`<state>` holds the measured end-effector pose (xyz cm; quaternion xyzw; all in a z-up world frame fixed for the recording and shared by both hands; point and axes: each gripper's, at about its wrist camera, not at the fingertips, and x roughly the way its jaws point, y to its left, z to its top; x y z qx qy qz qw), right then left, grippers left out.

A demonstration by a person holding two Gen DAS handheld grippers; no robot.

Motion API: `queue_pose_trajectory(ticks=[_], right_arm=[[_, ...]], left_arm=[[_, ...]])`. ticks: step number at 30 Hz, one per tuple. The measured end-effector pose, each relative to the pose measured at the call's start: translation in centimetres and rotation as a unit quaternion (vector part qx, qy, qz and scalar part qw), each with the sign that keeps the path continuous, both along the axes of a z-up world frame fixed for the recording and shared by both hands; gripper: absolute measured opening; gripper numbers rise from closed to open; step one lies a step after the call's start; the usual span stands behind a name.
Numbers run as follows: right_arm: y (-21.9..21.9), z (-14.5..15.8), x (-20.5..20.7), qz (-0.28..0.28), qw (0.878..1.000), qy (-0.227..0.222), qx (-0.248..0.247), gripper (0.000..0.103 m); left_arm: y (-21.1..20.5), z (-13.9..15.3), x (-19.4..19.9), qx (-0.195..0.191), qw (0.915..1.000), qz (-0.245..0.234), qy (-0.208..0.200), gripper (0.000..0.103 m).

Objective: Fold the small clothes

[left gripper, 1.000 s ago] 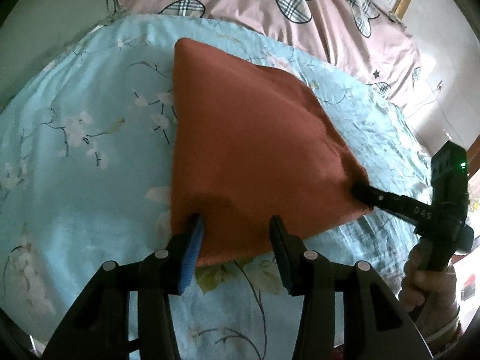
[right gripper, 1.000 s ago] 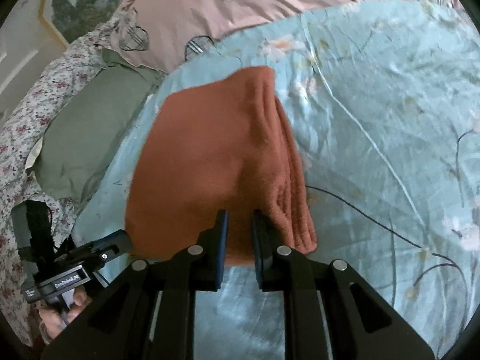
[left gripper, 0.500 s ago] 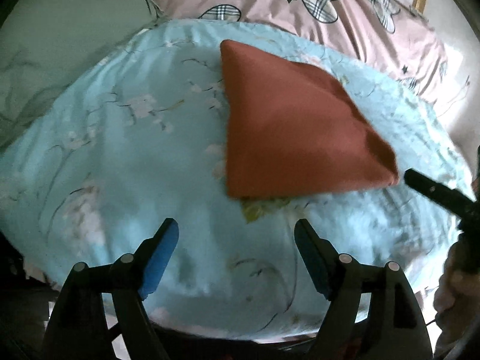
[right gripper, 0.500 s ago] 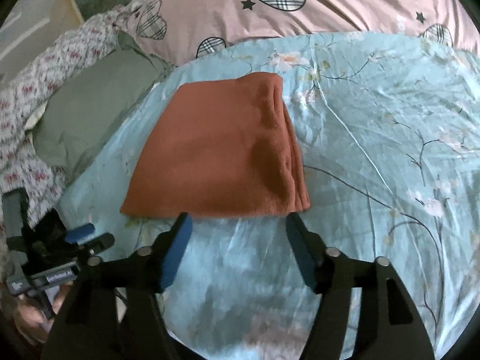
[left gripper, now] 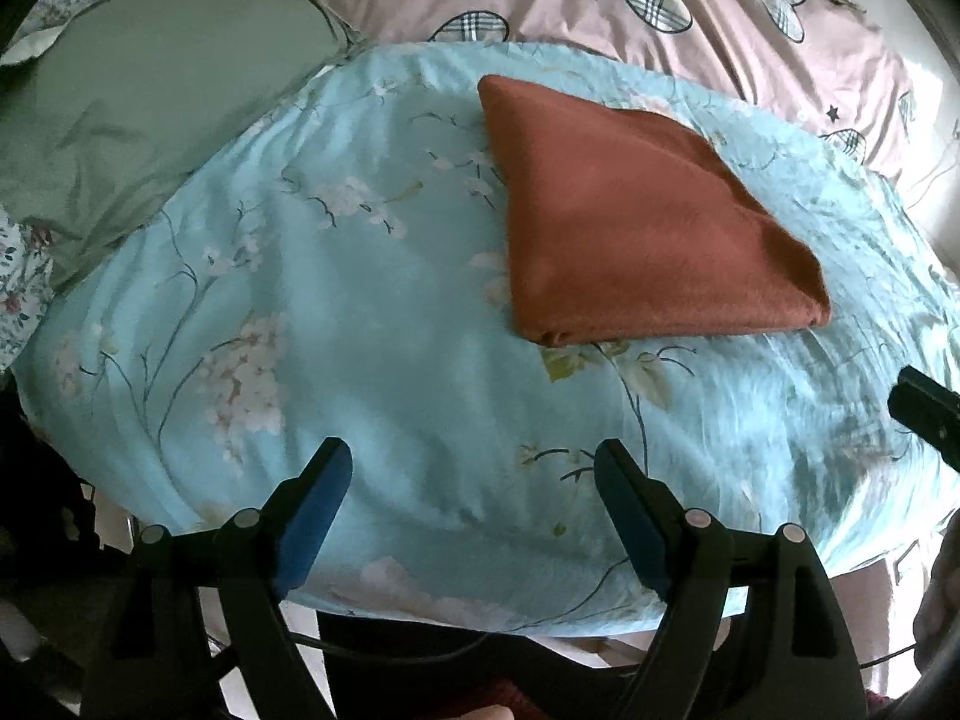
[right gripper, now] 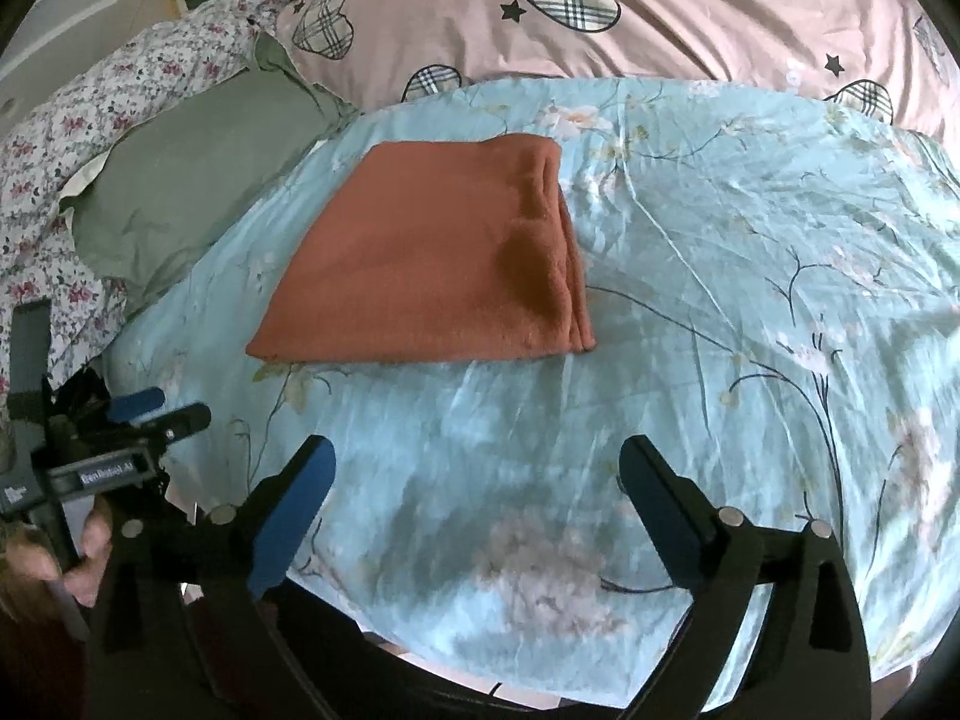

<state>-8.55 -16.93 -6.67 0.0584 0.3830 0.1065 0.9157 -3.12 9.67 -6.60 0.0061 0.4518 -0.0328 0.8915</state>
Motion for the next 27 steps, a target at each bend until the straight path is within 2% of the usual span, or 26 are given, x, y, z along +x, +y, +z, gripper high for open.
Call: queue_pose_trajectory(ticks=[6,11,19,27], right_arm=[[0.4,0.3,-0.1,0.013,1.000,-0.002,-0.001,0.098],[0.4,0.8,-0.1,0.022,1.000,-0.008,-0.010,0.101],[0.2,1.8,1.1,0.033,0.999,-0.006,-0.008,0.102],[1.5,1.8,2.4,0.050,0.999,0.004,-0.020,0.102]], left_arm=[[-0.1,0.9,-0.1,0.002,0.9997,-0.015,-0.020,0.085],[0.1,1.8,0.2,0.009,0.9996,-0.008,-0.024,0.085],[1.5,3.0,0.1,0.057,0.9974,0.004,-0.044,0.086],[0.3,3.2,2.6,0.059,0.9979,-0.009,-0.027,0.086]])
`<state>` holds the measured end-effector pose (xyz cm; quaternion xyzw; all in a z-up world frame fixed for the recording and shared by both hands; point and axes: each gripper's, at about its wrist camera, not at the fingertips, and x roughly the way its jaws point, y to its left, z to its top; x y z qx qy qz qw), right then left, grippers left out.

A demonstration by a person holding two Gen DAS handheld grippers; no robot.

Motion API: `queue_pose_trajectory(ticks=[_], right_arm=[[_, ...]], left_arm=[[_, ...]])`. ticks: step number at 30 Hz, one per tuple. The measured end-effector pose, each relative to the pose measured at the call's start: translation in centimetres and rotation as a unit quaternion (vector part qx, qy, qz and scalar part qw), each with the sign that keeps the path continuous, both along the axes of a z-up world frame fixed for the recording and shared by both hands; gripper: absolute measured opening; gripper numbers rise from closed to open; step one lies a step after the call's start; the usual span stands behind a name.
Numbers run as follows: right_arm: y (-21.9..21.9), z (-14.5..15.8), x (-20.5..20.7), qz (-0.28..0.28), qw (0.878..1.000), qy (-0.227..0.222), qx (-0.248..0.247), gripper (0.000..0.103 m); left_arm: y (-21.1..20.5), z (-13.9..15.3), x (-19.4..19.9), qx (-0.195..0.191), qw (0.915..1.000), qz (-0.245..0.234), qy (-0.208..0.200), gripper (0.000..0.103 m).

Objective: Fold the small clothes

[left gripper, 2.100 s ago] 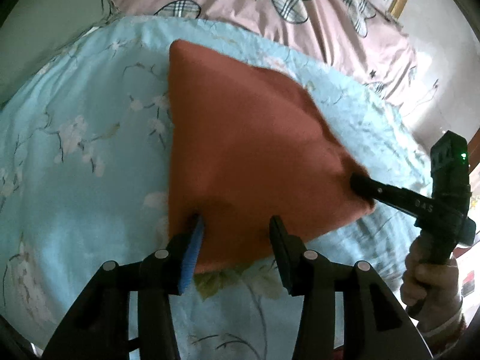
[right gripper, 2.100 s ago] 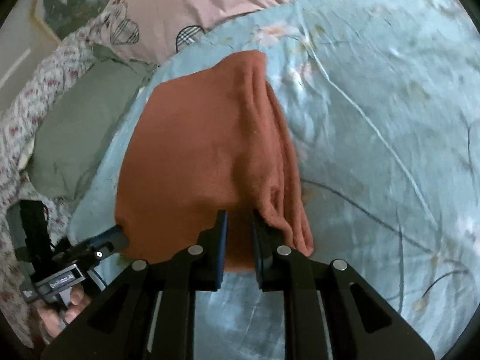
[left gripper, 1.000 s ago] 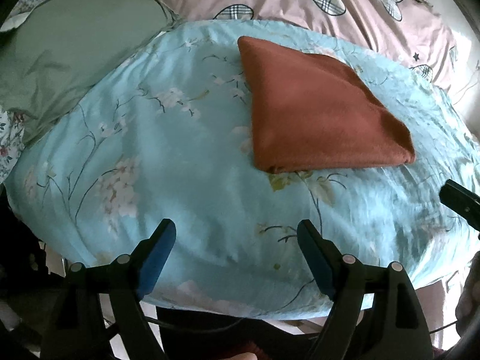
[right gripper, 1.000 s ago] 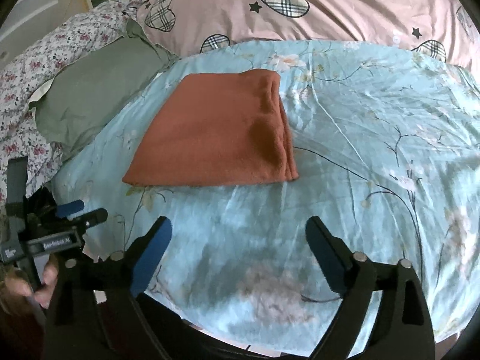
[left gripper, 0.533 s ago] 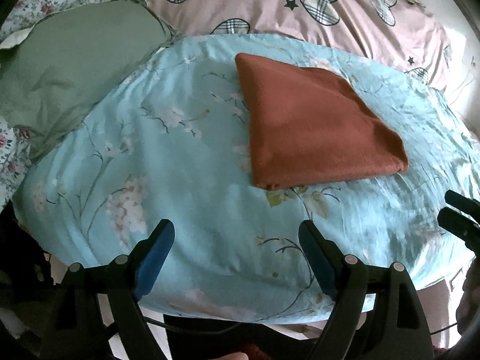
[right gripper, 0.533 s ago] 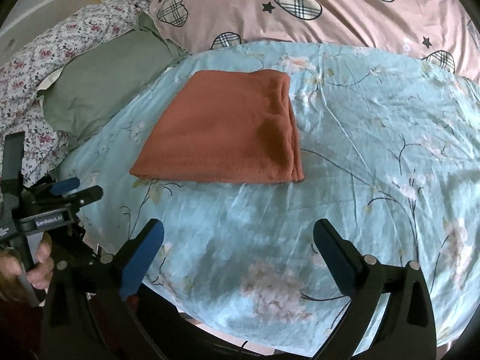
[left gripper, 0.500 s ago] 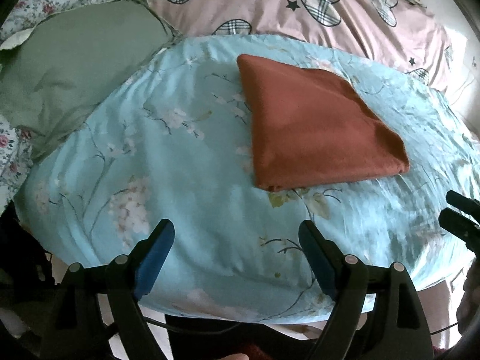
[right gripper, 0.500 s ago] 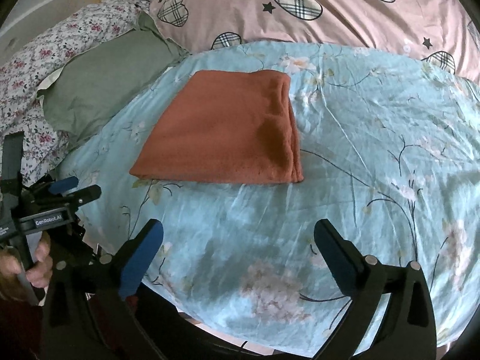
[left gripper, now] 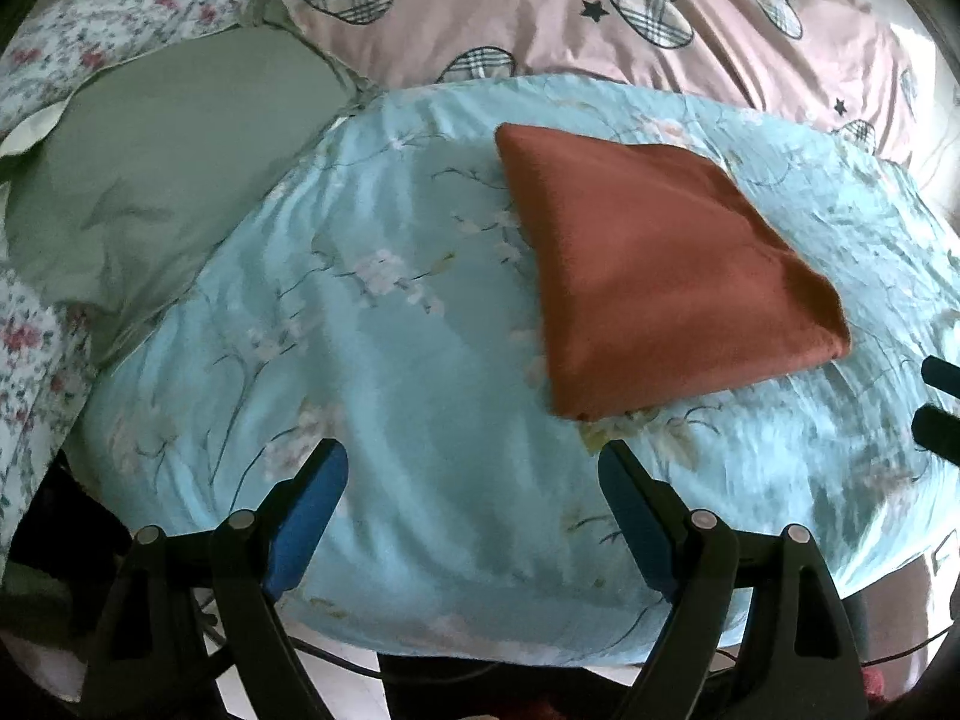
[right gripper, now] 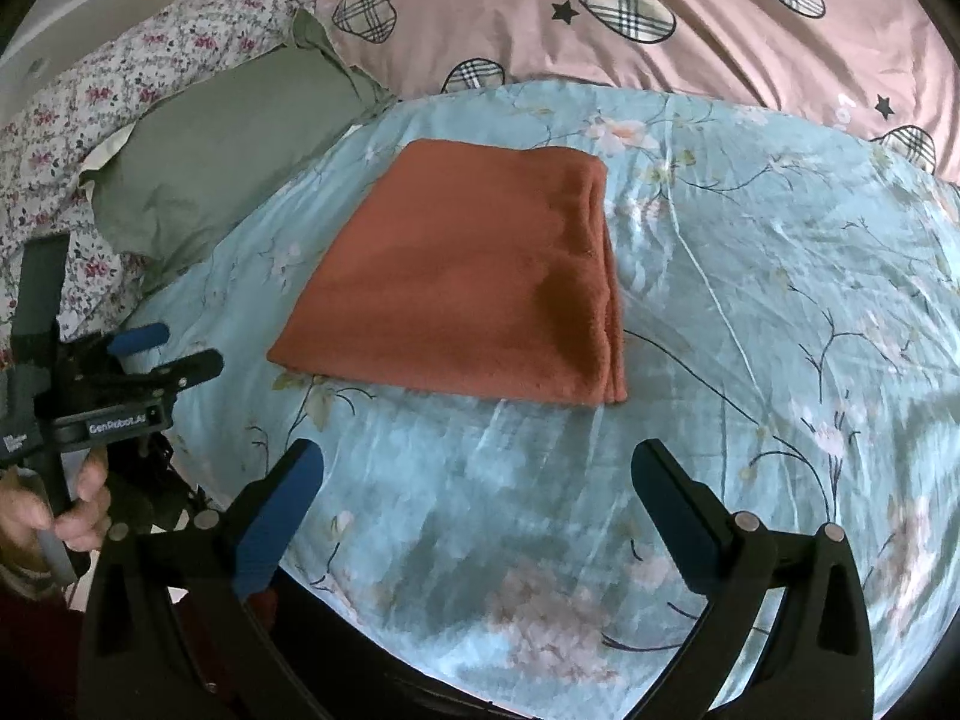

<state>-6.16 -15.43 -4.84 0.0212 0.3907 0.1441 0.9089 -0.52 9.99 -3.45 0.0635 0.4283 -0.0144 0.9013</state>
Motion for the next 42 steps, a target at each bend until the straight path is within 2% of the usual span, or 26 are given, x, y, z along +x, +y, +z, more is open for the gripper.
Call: queue_pose_trajectory(ticks=[11,19,26,42], right_arm=[[0.6,-1.0,1.6,0.001,1.000,0.025,-0.005,0.102],[0.4,0.3,3.6,-0.010,1.000,0.023,0.003,0.102],[0.9,1.6,5.4,-0.008,1.000,0.020,0.004,0.102],[1.4,1.5,5.4,-0.002,1.000,0.022,0.010,0.102]], left_arm=[[-3.0,0.3,2.0,0.013,0.9997,-0.019,-0.001,0.086],[-3.4,0.4,3.4,0.022,0.9997,-0.012,0.000,0.086],[-3.4,1.3,4.2,0.011,0.9999,-0.002,-0.005,0.086],[-3.3,1.8,4.2,0.008,0.9999,-0.006,-0.005,0.086]])
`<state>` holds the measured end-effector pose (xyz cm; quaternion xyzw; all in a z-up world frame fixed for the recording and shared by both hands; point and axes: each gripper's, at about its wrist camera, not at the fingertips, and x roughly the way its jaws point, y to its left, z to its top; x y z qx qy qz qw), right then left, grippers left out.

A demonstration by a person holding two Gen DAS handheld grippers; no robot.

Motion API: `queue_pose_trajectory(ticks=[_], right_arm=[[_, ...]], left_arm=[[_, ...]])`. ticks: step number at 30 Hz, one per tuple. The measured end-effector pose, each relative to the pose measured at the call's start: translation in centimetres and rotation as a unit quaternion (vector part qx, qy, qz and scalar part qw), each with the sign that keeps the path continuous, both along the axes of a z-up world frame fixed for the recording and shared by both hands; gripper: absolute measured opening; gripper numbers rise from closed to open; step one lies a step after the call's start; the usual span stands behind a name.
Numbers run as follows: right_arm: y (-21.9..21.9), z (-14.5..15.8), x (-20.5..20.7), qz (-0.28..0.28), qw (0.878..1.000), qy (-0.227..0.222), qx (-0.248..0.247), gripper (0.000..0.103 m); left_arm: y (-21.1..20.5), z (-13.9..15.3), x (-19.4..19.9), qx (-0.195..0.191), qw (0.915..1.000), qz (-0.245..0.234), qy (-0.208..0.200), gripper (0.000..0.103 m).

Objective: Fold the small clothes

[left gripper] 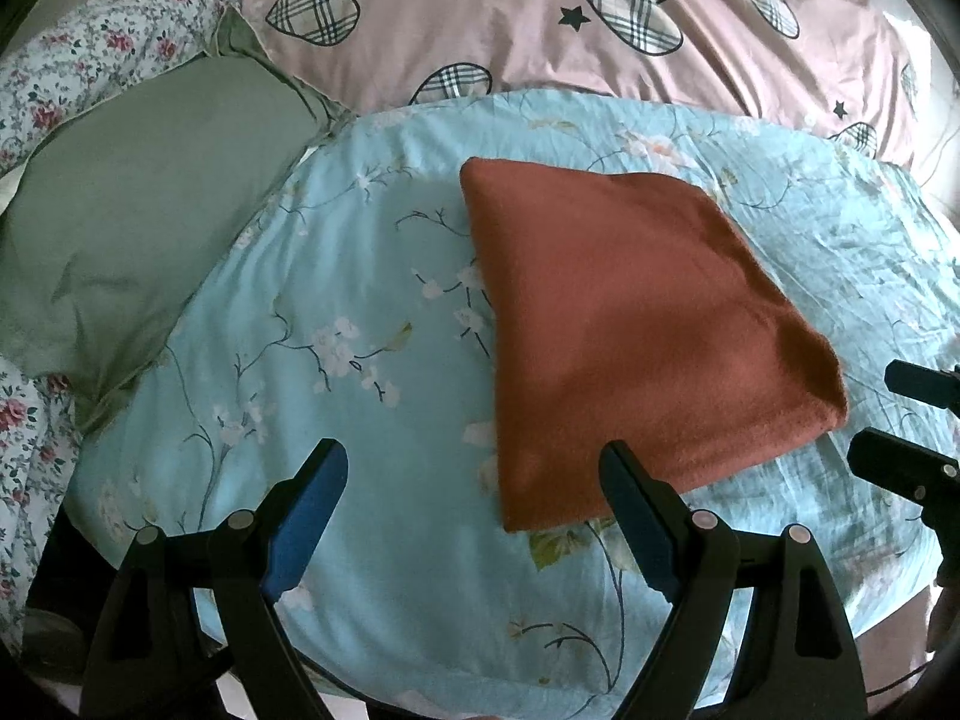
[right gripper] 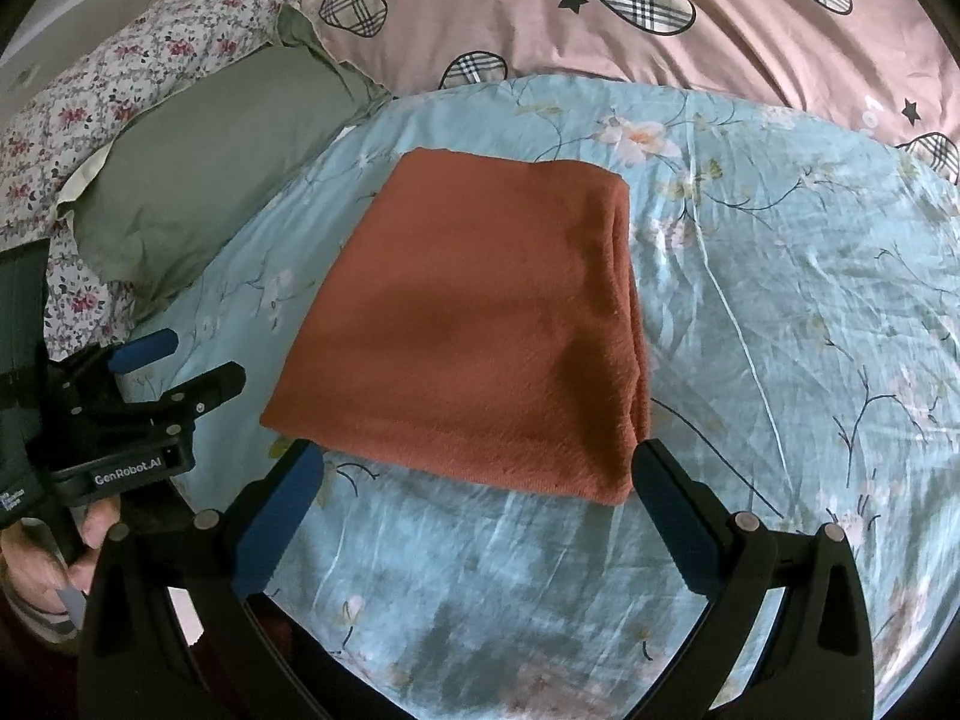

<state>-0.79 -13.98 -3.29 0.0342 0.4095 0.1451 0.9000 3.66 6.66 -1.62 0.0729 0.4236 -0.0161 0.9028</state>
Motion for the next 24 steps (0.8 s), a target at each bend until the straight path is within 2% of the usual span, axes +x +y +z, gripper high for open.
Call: queue_pose_trajectory(ticks=[6,17,24], right_arm=[[0.1,0.2,0.2,0.005,1.000,0.001,0.004,0.102],[1.1,2.1,2.4,0.009,1.000,-0.013,-0.021,0.102],[1.2,0.8,1.9,0.010,1.000,0.000,-0.007,0.102]], left_arm=[[-0.1,0.0,-0.1,0.000,1.0000,0.000,0.000,0.086],[-0.6,0.7,1.2,0.004,0.9998,-0.012,-0.013,0.086],[-0.3,1.1,1.5,-0.004,0.9998,-0.010,-0.018,0.087]])
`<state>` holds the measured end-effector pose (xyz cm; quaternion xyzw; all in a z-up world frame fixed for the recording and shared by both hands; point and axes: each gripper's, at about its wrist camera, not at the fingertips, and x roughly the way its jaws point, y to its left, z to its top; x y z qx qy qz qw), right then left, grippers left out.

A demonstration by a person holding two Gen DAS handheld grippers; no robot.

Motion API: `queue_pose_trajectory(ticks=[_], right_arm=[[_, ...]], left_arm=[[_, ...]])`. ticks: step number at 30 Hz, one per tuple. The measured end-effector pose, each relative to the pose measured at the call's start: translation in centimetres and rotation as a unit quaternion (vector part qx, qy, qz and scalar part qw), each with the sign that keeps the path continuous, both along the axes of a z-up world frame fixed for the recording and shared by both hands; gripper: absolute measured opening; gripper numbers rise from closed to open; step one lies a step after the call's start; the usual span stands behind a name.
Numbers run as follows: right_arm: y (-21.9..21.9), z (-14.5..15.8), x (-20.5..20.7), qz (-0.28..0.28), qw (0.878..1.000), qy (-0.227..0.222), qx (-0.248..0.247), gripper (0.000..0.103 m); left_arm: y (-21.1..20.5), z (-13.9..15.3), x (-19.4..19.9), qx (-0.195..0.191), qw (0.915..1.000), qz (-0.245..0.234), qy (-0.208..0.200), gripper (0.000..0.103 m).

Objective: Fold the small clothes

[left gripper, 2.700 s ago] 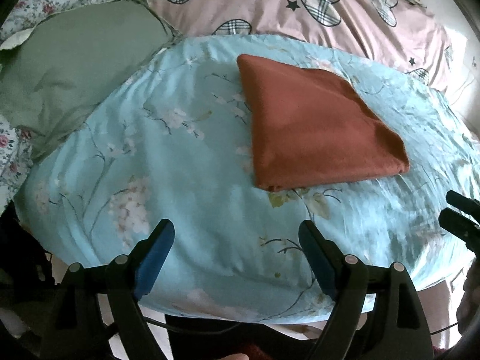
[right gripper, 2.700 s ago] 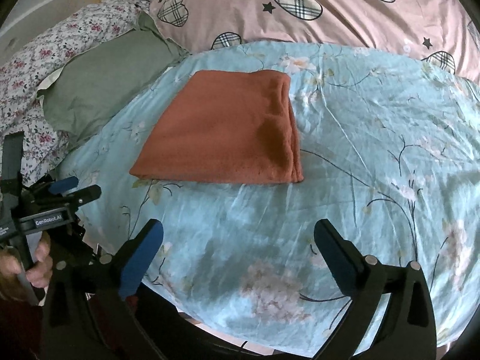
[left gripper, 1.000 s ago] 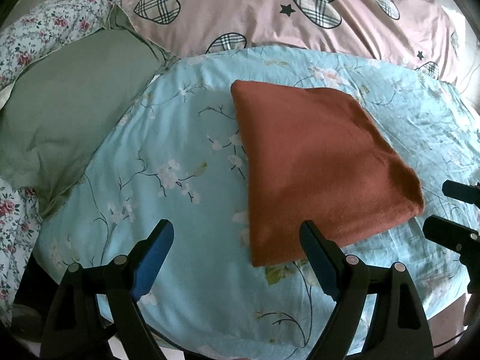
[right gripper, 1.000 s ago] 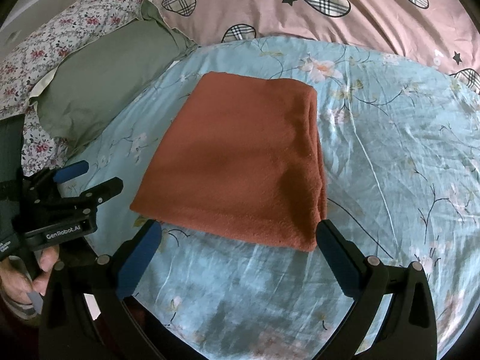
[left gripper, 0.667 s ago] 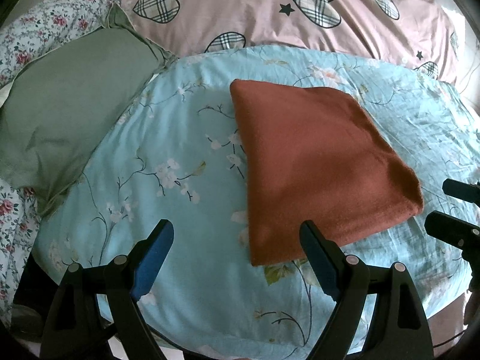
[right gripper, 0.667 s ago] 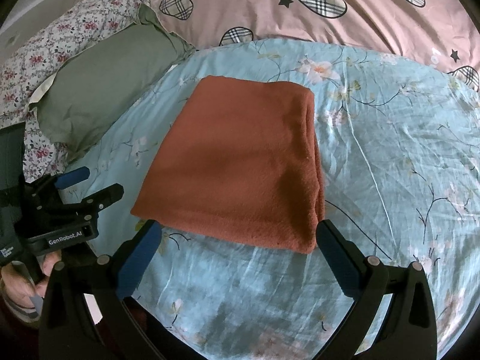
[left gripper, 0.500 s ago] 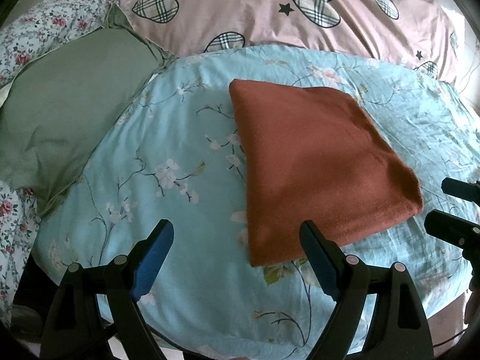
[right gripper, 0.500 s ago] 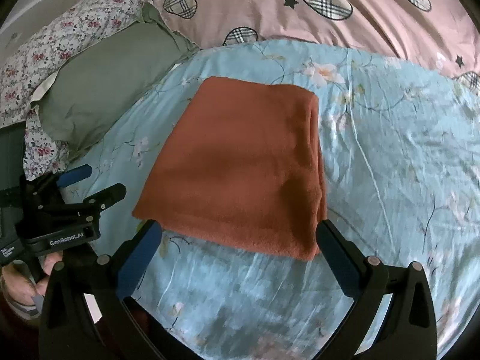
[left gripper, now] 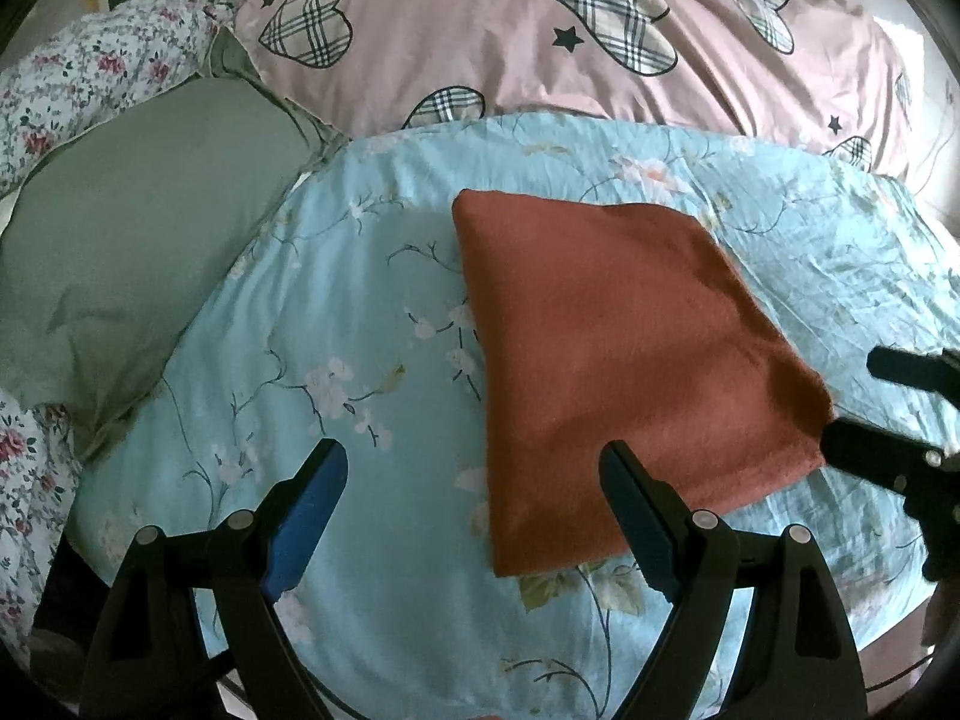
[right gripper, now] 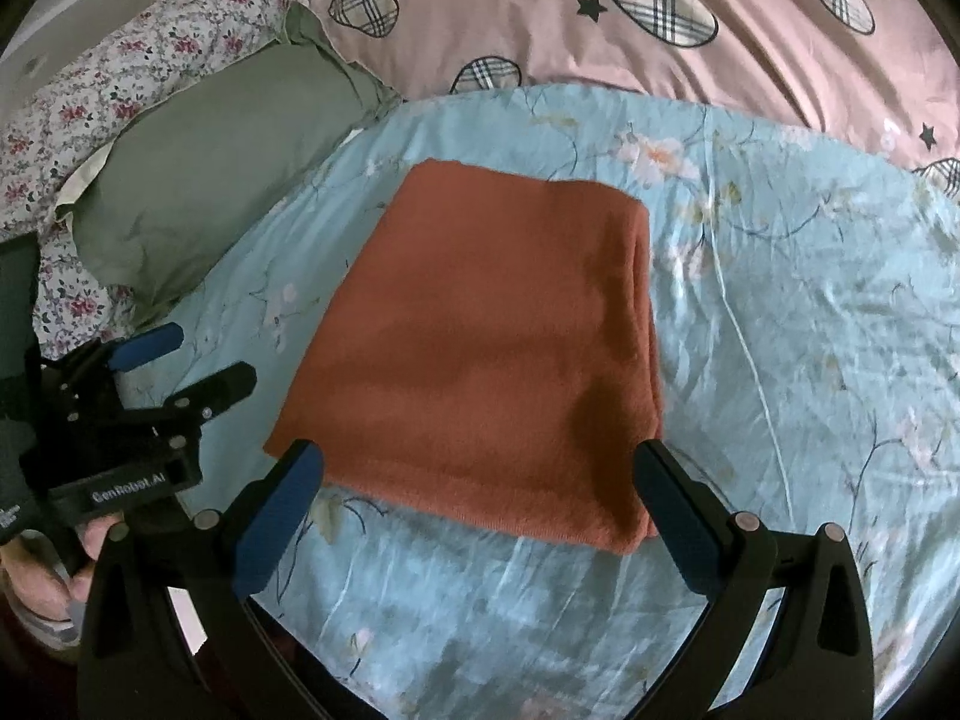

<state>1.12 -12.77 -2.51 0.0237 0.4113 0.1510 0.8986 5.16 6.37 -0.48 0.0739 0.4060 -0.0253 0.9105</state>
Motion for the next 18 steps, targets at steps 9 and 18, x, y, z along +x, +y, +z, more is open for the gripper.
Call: queue_pose_trajectory(ticks=[9,18], right_arm=[[-0.13,0.17,-0.61,-0.006,1.000,-0.006,0.005,0.102],[-0.42,0.57,-1.00,-0.011,1.000,-0.009,0.008,0.102]], left_arm=[[0.18,-0.56,-0.34,-0.007,0.9999,0.003,0.009,0.087],[0.50,-0.17,-0.63,-0.016,0.9999,0.001,0.006,0.087]])
